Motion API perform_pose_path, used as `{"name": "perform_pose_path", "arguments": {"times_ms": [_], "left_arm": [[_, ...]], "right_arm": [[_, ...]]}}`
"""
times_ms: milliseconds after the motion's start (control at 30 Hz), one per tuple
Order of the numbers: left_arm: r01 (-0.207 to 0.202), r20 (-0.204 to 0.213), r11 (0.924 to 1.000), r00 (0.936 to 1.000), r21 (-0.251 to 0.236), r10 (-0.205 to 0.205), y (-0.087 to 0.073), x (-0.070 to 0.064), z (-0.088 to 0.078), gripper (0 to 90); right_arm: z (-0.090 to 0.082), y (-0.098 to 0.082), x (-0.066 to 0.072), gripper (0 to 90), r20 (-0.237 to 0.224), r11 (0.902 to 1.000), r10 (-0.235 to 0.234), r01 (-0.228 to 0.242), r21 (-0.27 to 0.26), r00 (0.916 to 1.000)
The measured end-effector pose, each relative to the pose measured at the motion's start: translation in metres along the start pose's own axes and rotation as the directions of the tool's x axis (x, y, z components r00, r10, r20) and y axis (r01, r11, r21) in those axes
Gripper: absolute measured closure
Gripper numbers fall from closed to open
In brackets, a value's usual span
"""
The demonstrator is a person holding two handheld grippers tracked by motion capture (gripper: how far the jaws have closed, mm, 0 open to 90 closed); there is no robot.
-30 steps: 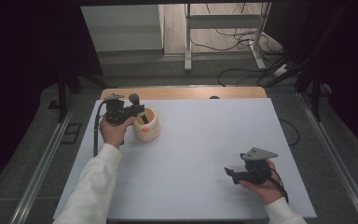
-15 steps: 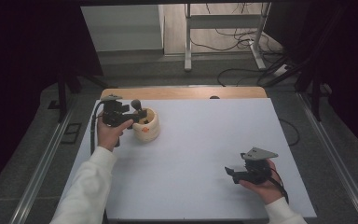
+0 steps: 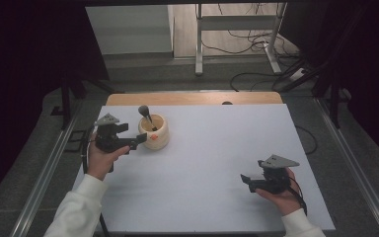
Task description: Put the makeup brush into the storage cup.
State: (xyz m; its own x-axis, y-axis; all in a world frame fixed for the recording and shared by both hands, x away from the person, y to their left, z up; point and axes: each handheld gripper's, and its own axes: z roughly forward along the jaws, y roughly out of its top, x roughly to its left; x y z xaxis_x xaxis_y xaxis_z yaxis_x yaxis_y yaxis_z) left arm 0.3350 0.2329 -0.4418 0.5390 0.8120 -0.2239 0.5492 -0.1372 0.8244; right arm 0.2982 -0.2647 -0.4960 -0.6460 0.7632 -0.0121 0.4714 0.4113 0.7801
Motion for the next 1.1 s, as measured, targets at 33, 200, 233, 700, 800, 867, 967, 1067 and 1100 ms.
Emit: {"name": "perform_pose_path", "arguments": {"times_ms": [33, 200, 233, 700, 800, 867, 967, 1067, 1100], "left_arm": [[-0.011, -0.001, 0.9999, 0.9999, -0.003, 0.011, -0.004, -0.001, -0.001, 8.2], [-0.024, 0.005, 0.9995, 0.9997, 0.019, 0.023, -0.022, -0.006, -0.003, 8.4], [-0.027, 0.004, 0.9994, 0.9996, 0.023, 0.027, -0.025, -0.007, -0.003, 8.4], [-0.023, 0.016, 0.9982, 0.9996, 0.055, 0.022, -0.072, -0.016, -0.013, 8.1], [-0.011, 0.003, 0.9975, 0.9999, 0.070, 0.010, -0.087, -0.015, -0.014, 8.3], [-0.005, -0.009, 0.9961, 0.9999, 0.088, 0.006, -0.095, -0.015, -0.014, 8.4], [0.003, -0.012, 0.9938, 0.9999, 0.111, -0.001, -0.107, -0.016, -0.017, 8.8], [-0.013, -0.029, 0.9926, 0.9995, 0.121, 0.016, -0.113, -0.018, -0.020, 9.1], [-0.008, -0.028, 0.9927, 0.9995, 0.120, 0.011, -0.114, -0.019, -0.021, 9.3]], "right_arm": [[0.000, 0.000, -0.001, 15.6, -0.001, 1.0000, 0.001, -0.001, -0.002, 1.0000], [0.001, -0.001, -0.003, 15.5, 0.001, 1.0000, 0.009, -0.009, -0.003, 1.0000], [0.001, -0.001, -0.004, 15.4, 0.001, 1.0000, 0.009, -0.009, -0.002, 1.0000], [0.001, -0.005, -0.006, 14.7, 0.003, 1.0000, 0.006, -0.006, -0.001, 1.0000], [0.001, -0.005, -0.006, 14.0, -0.002, 1.0000, 0.005, -0.005, 0.000, 1.0000], [0.002, -0.005, -0.006, 13.5, -0.003, 1.0000, 0.001, -0.001, 0.000, 1.0000], [0.001, -0.006, -0.006, 13.0, -0.005, 1.0000, -0.004, 0.004, -0.003, 1.0000], [0.001, -0.006, -0.006, 12.6, -0.008, 1.0000, -0.005, 0.005, -0.004, 1.0000], [0.002, -0.006, -0.006, 12.6, -0.007, 1.0000, -0.004, 0.004, -0.005, 1.0000]]}}
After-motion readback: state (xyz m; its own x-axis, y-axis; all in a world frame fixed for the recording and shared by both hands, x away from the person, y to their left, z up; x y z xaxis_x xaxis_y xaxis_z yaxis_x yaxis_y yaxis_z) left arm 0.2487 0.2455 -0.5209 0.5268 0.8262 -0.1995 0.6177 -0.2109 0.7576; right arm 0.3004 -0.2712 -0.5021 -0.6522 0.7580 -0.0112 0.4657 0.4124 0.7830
